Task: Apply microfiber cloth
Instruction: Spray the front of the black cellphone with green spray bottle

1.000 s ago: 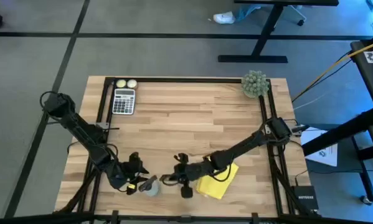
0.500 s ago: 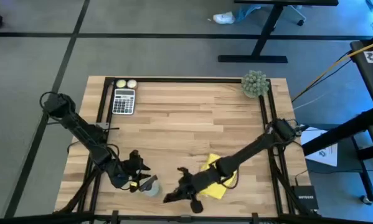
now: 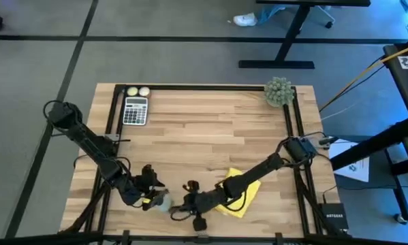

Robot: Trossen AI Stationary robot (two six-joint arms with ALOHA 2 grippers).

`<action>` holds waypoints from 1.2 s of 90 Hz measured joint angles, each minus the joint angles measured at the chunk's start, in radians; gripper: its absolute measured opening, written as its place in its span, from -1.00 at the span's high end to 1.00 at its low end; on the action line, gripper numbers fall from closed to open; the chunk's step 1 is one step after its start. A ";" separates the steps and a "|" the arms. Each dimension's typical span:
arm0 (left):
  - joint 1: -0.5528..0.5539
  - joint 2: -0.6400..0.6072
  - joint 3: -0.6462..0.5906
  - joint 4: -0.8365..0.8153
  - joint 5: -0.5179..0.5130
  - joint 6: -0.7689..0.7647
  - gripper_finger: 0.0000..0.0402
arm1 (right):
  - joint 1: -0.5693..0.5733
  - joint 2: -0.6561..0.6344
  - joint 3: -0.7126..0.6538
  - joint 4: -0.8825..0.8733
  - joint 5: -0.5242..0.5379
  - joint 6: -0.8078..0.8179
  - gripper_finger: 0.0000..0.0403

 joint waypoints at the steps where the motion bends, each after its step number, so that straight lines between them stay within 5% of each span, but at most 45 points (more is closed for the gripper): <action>1: -0.003 0.000 0.000 0.000 0.001 -0.004 0.35 | 0.000 -0.001 0.000 -0.005 0.000 0.000 0.96; 28: -0.061 -0.002 0.004 0.012 -0.027 -0.098 0.35 | -0.037 -0.010 -0.001 -0.051 0.015 0.013 0.96; 42: -0.057 -0.007 0.006 -0.068 -0.041 -0.102 0.35 | -0.031 -0.080 -0.002 -0.209 -0.023 0.018 0.96; 67: -0.162 -0.116 0.123 -0.372 0.201 -0.180 0.35 | 0.022 -0.135 -0.003 -0.259 -0.069 0.022 0.96; 87: -0.302 0.004 0.129 -0.027 0.260 -0.266 0.41 | 0.044 -0.134 -0.020 -0.251 0.008 0.034 0.96; 108: -0.224 0.220 0.129 0.304 0.188 -0.113 0.57 | 0.044 -0.134 -0.020 -0.248 0.025 0.015 0.96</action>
